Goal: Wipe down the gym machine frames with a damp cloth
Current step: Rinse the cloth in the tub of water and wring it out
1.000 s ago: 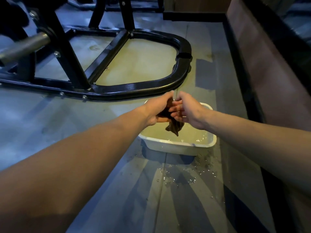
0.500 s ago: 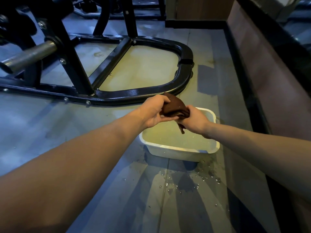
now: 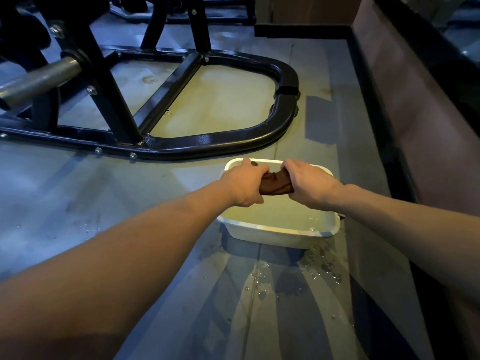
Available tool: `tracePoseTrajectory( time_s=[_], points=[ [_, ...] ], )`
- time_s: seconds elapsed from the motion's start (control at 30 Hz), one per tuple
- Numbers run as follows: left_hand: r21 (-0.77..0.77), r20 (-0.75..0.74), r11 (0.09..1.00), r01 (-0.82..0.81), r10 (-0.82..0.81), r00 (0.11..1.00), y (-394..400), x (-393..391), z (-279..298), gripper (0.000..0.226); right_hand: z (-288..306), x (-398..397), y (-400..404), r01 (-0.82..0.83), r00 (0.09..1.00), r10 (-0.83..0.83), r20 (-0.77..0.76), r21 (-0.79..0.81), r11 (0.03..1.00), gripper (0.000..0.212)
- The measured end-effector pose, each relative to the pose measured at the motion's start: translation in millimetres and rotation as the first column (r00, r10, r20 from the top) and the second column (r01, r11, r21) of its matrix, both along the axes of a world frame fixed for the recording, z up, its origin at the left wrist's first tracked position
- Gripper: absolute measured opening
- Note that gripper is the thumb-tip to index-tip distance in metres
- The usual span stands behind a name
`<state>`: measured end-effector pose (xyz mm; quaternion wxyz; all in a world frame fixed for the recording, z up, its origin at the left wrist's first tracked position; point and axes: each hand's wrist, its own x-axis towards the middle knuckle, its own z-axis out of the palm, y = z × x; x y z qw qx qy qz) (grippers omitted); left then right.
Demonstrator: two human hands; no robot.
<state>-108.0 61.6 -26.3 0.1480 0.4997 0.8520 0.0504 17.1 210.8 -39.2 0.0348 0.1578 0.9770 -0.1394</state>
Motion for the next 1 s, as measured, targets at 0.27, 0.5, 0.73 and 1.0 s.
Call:
tracePoseTrajectory(
  time_s=[0.27,0.5,0.73,1.0],
  points=[
    [0.081,0.228,0.997,0.000,-0.018,0.973,-6.3,2.9,-9.4,0.050,-13.2,1.1,8.9,0.163,0.984,-0.129,0.125,-0.321,0.933,0.051],
    [-0.097,0.893,0.904,-0.417,0.264,0.365,-8.8,-5.3,10.5,0.031,-10.9,7.4,1.6,-0.041,0.988,0.026,-0.155,-0.093,0.995,0.091],
    [-0.225,0.952,0.903,-0.366,0.284,0.117,-11.5,-2.9,24.1,0.038,-16.2,6.1,1.5,-0.182,0.919,0.165,-0.357,-0.015,0.983,0.060],
    [-0.046,-0.091,0.977,0.209,-0.213,0.973,-6.0,15.2,1.0,0.064,-3.4,3.2,-0.7,0.003,0.978,0.042,0.203,-0.213,0.977,0.015]
  ],
)
